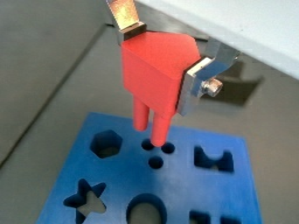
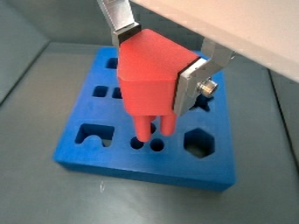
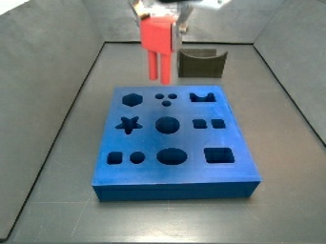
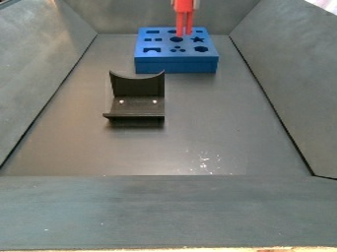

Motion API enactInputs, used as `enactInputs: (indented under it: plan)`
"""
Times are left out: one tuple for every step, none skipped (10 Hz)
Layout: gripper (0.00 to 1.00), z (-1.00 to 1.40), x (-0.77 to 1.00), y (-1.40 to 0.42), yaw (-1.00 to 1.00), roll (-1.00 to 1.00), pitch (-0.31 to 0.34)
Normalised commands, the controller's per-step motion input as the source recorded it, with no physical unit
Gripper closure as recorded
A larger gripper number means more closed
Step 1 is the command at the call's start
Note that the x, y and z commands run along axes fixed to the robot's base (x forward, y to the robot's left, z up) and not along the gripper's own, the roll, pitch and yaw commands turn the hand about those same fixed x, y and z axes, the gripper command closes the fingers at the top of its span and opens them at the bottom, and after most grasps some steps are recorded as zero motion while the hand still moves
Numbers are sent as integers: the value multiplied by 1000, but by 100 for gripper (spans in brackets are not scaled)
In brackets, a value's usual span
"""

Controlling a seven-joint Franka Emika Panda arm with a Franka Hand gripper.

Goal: Pick up the 3 prong object. Move up. Place the 3 prong object on the fixture. Regrasp the 3 prong object. Move to above the board. Insert the 3 prong object.
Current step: Insert the 3 prong object.

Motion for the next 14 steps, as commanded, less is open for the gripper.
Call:
enactInputs:
  plan:
    - [100,-374,0,0,-1000,-20,-71]
    - [100,-200,0,0,-934,-23,0]
    - [100,-114,0,0,-800,-9,0]
    - [100,-94,-17,0,-754,-3,0]
    - [100,-154,0,-37,-780,-23,0]
    - [100,-180,0,-40,-829,-57,0]
    - [100,-169,71,-23,-874,-83,0]
    - [100,-166,177,0,-831,-69,-3]
    - [100,-143,277,86,-371,0,-6]
    - [100,-103,226,74,-89,0,0]
    - [100,0,0,0,-46,0,0]
    - [100,-83,0,0,0,0,0]
    - [100,-257,57,0,-29,0,-20]
    - [100,-217,40,0,0,0,0]
